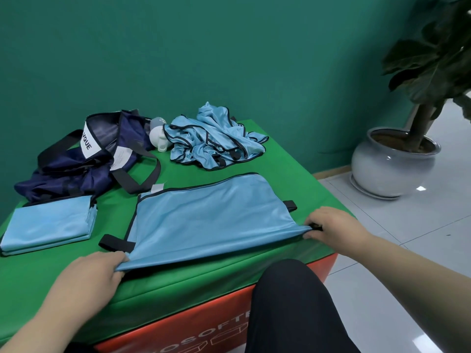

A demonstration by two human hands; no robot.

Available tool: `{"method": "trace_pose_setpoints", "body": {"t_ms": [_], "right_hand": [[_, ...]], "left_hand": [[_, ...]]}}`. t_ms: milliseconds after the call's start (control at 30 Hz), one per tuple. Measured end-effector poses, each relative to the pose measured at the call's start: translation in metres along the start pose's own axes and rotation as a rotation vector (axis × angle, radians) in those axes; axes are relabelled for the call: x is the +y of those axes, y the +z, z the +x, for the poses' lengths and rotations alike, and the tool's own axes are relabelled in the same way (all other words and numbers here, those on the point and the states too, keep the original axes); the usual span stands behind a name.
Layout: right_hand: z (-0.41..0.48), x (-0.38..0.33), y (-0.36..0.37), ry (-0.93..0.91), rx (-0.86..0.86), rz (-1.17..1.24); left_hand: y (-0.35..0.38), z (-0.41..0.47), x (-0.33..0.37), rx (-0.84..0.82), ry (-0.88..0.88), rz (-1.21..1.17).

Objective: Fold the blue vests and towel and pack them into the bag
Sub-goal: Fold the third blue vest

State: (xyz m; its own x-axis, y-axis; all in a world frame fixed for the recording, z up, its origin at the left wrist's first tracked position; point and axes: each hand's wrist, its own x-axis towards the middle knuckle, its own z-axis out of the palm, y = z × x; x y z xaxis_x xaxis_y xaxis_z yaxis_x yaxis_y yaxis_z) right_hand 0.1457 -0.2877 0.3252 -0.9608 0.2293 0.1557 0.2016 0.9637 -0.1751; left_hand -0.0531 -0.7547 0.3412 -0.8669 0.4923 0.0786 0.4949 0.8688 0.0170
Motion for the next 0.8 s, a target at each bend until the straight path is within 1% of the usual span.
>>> {"method": "trace_pose_setpoints", "body": {"t_ms": [133, 233, 333, 433, 533, 667, 733, 800], "right_hand": [[0.0, -0.001, -0.008, -0.02, -0.121, -0.021], [-0.001, -0.004, -0.015, -0.04, -0.232, -0.057], [0.001, -0.004, -0.022, -0.08, -0.28, -0.109], [0.002, -0.005, -0.024, -0.115, -0.241, -0.134], [-0.001, -0.009, -0.018, -0.152, -0.168, -0.107], [-0.004, -0.018, -0.004, -0.273, -0.014, -0.077], [-0.001, -0.022, -0.01, -0.232, -0.02, -0.025], [0.001, -0.025, -0.024, -0.116, -0.032, 0.02]], "left_hand": [[0.001, -0.002, 0.006, -0.011, 0.048, 0.067], [-0.001, -0.002, 0.004, -0.03, 0.038, 0.051], [-0.006, 0.0, 0.003, -0.026, 0.031, 0.053], [-0.011, 0.002, 0.009, -0.028, 0.052, 0.06], [-0.015, 0.002, 0.015, -0.034, 0.073, -0.001], [-0.02, 0.002, 0.015, -0.07, 0.082, -0.08], [-0.026, 0.002, 0.011, -0.081, 0.068, -0.095], [-0.033, 0.001, 0.004, -0.092, 0.048, -0.141]]}}
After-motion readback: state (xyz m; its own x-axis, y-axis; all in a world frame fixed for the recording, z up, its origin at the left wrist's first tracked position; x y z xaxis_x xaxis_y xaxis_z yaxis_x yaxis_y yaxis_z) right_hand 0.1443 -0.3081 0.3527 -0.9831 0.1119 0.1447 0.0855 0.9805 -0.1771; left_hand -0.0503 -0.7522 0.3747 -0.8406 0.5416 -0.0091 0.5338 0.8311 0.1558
